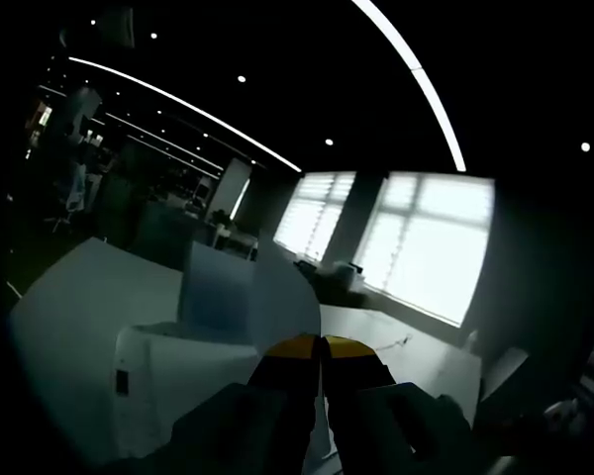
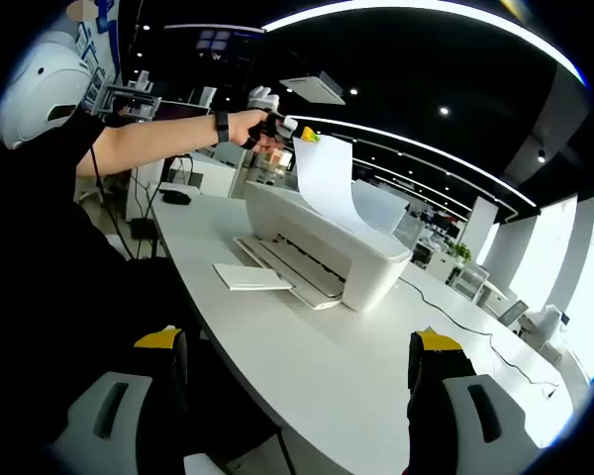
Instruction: Remove the paper from the printer output slot and place it on top of the printer
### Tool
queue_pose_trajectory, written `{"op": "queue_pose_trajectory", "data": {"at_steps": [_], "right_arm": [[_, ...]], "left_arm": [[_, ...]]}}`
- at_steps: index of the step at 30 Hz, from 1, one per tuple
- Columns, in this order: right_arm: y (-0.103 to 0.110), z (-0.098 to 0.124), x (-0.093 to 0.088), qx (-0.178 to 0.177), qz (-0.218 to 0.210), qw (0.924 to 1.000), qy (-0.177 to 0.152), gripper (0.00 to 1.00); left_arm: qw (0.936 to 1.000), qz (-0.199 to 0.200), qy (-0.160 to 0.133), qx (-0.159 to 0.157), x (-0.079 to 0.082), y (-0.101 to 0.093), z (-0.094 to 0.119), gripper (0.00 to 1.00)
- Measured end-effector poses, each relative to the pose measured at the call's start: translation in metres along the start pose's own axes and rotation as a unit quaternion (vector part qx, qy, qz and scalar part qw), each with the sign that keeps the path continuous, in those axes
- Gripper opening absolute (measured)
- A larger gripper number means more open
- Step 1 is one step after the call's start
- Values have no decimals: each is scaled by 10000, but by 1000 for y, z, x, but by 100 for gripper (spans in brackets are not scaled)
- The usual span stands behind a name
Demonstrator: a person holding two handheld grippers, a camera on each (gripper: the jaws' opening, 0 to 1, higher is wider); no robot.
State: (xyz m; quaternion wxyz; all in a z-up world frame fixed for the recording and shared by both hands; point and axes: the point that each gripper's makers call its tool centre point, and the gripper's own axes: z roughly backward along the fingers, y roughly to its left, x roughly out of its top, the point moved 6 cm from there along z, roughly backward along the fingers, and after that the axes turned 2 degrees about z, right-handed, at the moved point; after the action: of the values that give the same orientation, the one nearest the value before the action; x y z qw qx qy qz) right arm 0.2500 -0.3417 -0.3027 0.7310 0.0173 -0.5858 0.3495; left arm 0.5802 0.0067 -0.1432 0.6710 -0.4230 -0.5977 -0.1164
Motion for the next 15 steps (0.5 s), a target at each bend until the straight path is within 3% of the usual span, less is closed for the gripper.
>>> {"op": "queue_pose_trajectory", "data": {"at_steps": [15], "right_arm": [[0,1,-1,-2,-4,10000,-2,88]], "left_arm": [[10000,-21,58,10,-3,0,-2,5]]}}
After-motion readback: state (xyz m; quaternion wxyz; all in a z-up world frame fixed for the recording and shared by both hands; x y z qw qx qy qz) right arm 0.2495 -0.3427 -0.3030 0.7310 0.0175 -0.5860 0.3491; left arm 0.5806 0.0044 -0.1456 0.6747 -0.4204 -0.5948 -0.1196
